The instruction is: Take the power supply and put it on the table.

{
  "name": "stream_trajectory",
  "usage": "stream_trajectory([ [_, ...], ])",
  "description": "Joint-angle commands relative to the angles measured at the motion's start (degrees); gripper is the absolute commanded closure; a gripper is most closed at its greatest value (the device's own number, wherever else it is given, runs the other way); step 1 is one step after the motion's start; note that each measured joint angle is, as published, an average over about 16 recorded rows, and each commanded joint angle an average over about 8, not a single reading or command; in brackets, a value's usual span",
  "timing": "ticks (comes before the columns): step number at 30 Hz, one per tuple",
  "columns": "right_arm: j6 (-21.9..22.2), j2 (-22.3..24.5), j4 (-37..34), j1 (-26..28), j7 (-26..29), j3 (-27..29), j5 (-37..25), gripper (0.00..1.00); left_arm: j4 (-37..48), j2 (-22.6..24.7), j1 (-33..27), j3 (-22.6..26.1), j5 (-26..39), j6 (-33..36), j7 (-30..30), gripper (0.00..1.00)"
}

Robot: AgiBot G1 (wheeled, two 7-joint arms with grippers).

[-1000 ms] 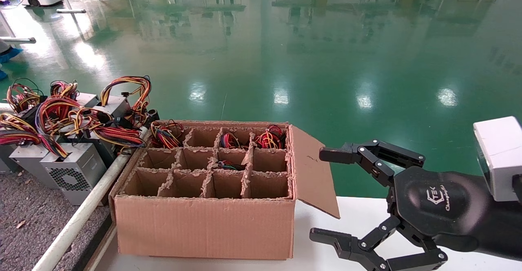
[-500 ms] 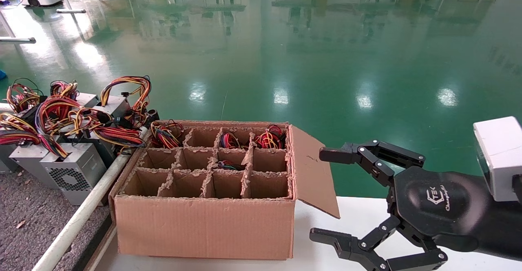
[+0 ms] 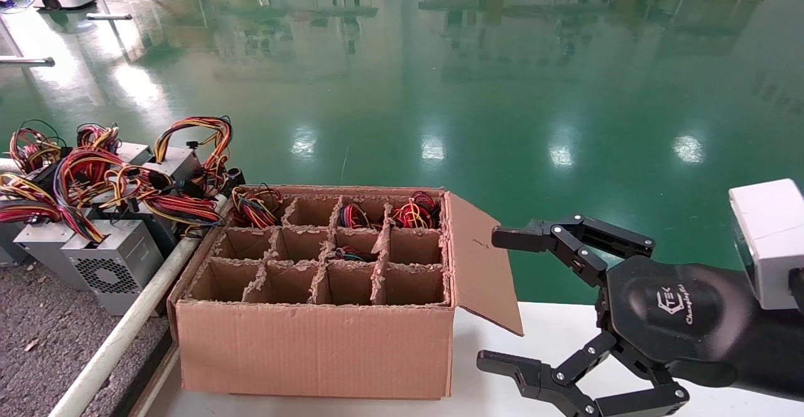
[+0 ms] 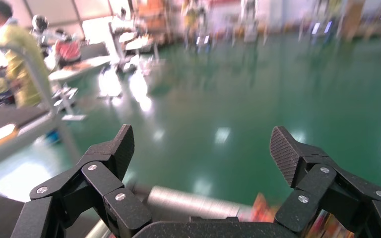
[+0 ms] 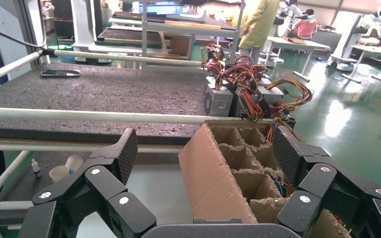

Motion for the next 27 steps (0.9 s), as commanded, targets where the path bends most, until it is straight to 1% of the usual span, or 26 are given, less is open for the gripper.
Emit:
stream_trajectory([
  [1, 0.0, 0.0, 0.0, 0.0, 0.0, 0.0, 0.0, 0.0, -0.3, 0.3, -2.6, -0.3, -0.6, 0.4, -1.7, 0.0],
  [4, 0.0, 0.0, 0.0, 0.0, 0.0, 0.0, 0.0, 0.0, -1.6, 0.5, -3.8, -1.0, -1.1, 1.4, -3.8, 0.0],
  [7, 0.0, 0.0, 0.0, 0.0, 0.0, 0.0, 0.0, 0.0, -4.2, 0.3, -2.6, -2.0, -1.5, 3.2, -5.2, 0.0],
  [27, 0.0, 0.0, 0.0, 0.0, 0.0, 0.0, 0.0, 0.0, -29.3, -2.2, 14.6, -9.7, -1.2, 20.0, -12.7, 0.0],
])
